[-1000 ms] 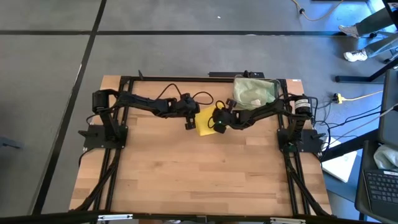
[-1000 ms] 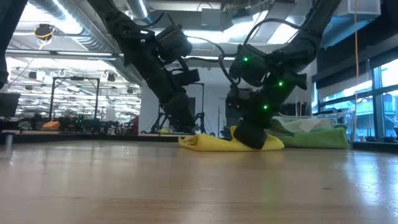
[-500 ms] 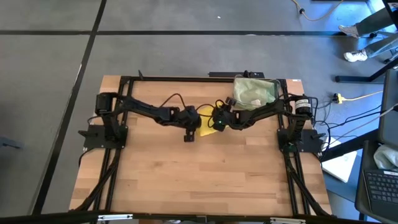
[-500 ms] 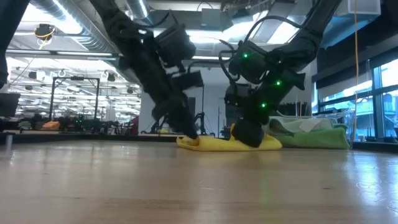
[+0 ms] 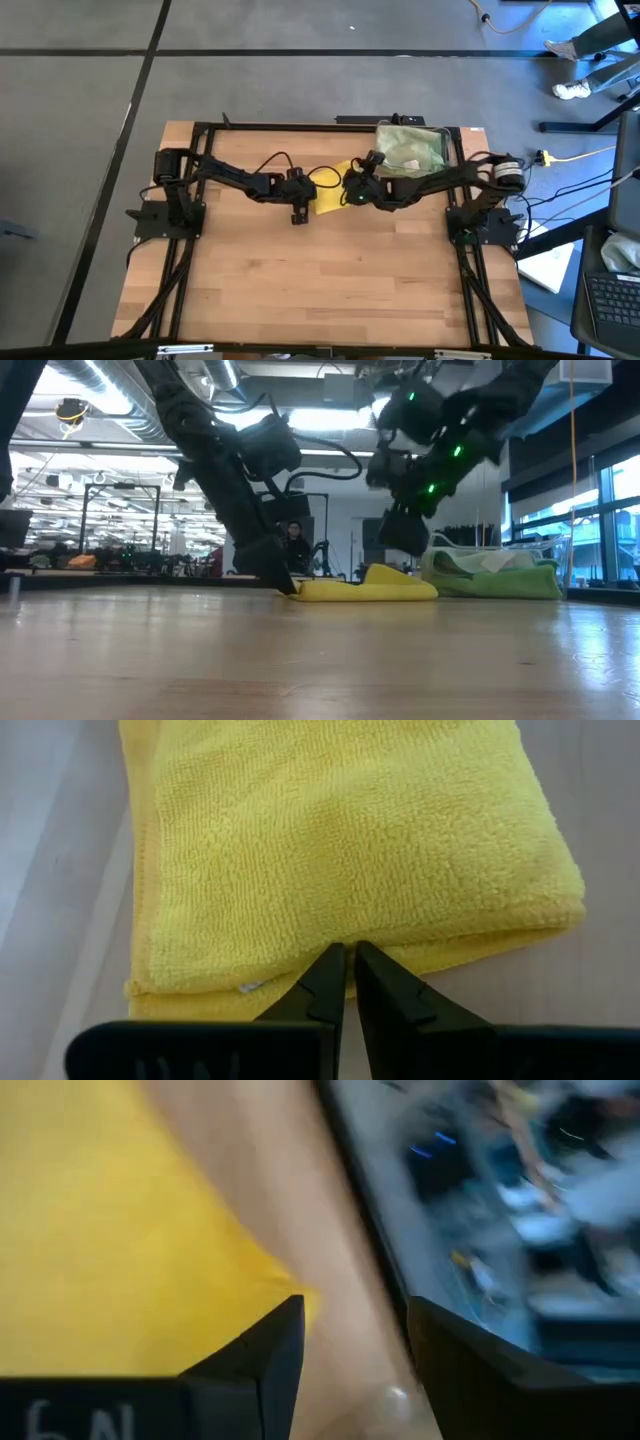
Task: Fold microfiber towels
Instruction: Put the yellow cloth into the transparent bin
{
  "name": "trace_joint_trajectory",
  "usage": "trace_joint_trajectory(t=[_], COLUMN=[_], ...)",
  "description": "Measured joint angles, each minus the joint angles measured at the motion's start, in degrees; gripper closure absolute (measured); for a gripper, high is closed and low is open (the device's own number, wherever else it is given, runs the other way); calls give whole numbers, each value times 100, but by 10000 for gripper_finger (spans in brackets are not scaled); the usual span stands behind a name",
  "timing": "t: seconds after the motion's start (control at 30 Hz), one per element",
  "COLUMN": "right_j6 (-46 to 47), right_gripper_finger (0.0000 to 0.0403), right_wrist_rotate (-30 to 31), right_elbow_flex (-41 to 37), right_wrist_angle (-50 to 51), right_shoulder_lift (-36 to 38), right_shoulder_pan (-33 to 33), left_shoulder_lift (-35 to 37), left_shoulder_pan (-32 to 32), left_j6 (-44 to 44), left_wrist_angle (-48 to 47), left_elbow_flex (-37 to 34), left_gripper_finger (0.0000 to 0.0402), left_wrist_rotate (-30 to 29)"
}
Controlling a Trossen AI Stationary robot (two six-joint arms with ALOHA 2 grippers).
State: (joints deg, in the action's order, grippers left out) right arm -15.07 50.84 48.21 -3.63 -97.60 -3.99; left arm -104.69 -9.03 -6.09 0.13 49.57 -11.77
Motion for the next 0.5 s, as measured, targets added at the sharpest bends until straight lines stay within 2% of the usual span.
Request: trace_joint_trajectory(t=[0.07, 0.17, 0.23, 0.37, 0.5], right_j6=[-167, -178, -170, -523, -713], right_gripper_finger=[223, 225, 225, 225, 225], right_wrist_rotate=[-772, -2480, -3084, -2834, -2619], right_elbow_flex=[4, 7, 9, 4, 2], right_wrist_angle=[195, 543, 644, 1046, 954], right_shoulder_lift=[250, 526, 536, 217, -322], right_shoulder_pan=[135, 327, 472, 800, 835], left_shoulder_lift=[31, 56, 56, 56, 51], left_shoulder_pan=[5, 4, 4, 35, 47], left_j6=[-2, 0, 0, 0, 3], left_wrist_angle=[-41, -135, -141, -109, -68], left_elbow_flex=[-1, -1, -1, -7, -12], left_gripper_finger=[379, 379, 379, 379, 379], left_wrist_rotate=[-11, 17, 19, 9, 11])
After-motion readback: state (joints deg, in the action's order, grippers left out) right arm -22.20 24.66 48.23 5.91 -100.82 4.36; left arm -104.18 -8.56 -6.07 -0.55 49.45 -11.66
